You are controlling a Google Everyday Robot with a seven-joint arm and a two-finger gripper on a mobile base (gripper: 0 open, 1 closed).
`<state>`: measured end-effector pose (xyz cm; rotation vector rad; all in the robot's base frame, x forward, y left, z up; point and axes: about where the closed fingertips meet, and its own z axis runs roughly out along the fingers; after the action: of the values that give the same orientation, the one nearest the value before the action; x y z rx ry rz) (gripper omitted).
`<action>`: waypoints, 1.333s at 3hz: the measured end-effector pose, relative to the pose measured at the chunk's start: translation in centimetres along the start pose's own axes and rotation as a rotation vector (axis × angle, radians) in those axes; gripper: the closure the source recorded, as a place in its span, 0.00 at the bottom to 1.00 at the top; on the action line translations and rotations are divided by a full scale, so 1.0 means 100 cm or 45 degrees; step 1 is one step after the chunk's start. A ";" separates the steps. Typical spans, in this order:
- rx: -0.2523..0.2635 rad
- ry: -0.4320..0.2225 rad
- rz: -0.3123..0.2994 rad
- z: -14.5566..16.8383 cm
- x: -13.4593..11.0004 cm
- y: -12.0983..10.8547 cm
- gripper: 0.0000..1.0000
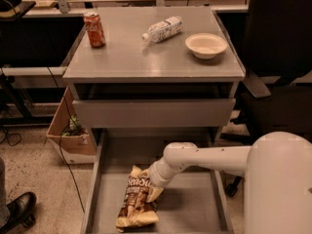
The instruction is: Pick brown chip bag from middle drawer and place on counter
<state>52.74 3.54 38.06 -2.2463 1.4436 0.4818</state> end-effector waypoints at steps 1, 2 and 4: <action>0.018 0.030 0.028 -0.013 -0.009 -0.005 0.89; 0.060 0.077 0.093 -0.048 -0.026 -0.013 1.00; 0.212 0.203 0.188 -0.145 -0.052 -0.023 1.00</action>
Offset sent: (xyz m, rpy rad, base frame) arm 0.0123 -0.0069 0.1109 -0.0714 -0.0470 -0.1826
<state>53.61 0.80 53.37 -2.0956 1.6728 0.2207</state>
